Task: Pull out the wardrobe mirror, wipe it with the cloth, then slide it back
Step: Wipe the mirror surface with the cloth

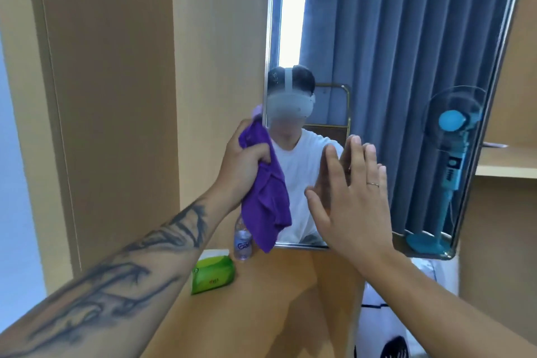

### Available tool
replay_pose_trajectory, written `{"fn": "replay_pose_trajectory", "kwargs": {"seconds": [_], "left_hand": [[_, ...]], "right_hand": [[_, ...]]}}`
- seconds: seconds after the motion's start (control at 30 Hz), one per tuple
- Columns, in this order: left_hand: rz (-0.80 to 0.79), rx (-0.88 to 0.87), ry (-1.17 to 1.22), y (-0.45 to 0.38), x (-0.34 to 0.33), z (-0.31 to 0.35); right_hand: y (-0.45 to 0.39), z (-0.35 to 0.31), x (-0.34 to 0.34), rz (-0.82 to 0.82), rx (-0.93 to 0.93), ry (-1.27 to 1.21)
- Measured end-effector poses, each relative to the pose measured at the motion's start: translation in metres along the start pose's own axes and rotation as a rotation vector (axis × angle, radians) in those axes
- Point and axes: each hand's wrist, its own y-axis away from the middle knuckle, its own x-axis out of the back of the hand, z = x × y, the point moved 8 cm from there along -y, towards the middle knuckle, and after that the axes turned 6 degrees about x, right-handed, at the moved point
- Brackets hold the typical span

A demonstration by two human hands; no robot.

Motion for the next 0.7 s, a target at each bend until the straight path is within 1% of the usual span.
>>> {"fn": "replay_pose_trajectory", "kwargs": {"seconds": [0.13, 0.23, 0.3, 0.37, 0.4, 0.43, 0.53, 0.57, 0.63, 0.7], "left_hand": [[-0.045, 0.16, 0.036, 0.042, 0.011, -0.08], [-0.034, 0.286, 0.016, 0.072, 0.017, -0.124], [-0.012, 0.327, 0.009, 0.081, 0.021, -0.133], [-0.012, 0.351, -0.011, 0.083, 0.024, -0.132], [-0.022, 0.368, -0.029, 0.084, 0.026, -0.131], [-0.037, 0.383, -0.048, 0.085, 0.027, -0.13], [-0.118, 0.435, -0.132, 0.098, 0.028, -0.129], [-0.152, 0.471, -0.138, 0.107, 0.029, -0.132], [-0.178, 0.597, -0.102, 0.127, 0.034, -0.143], [-0.167, 0.727, 0.001, 0.146, 0.037, -0.153]], "right_hand": [[0.016, 0.003, -0.005, -0.088, 0.085, -0.005], [0.027, 0.004, -0.007, -0.115, 0.081, -0.055], [0.037, -0.001, -0.005, -0.081, 0.027, -0.198], [0.051, -0.014, 0.0, 0.018, -0.035, -0.463], [0.061, -0.025, 0.001, 0.033, -0.064, -0.587], [0.071, -0.04, -0.001, -0.011, -0.077, -0.679], [0.107, -0.09, -0.024, -0.291, -0.056, -0.84], [0.12, -0.1, -0.031, -0.346, -0.077, -0.873], [0.139, -0.111, -0.041, -0.376, -0.184, -0.924], [0.151, -0.113, -0.047, -0.368, -0.304, -0.971]]}}
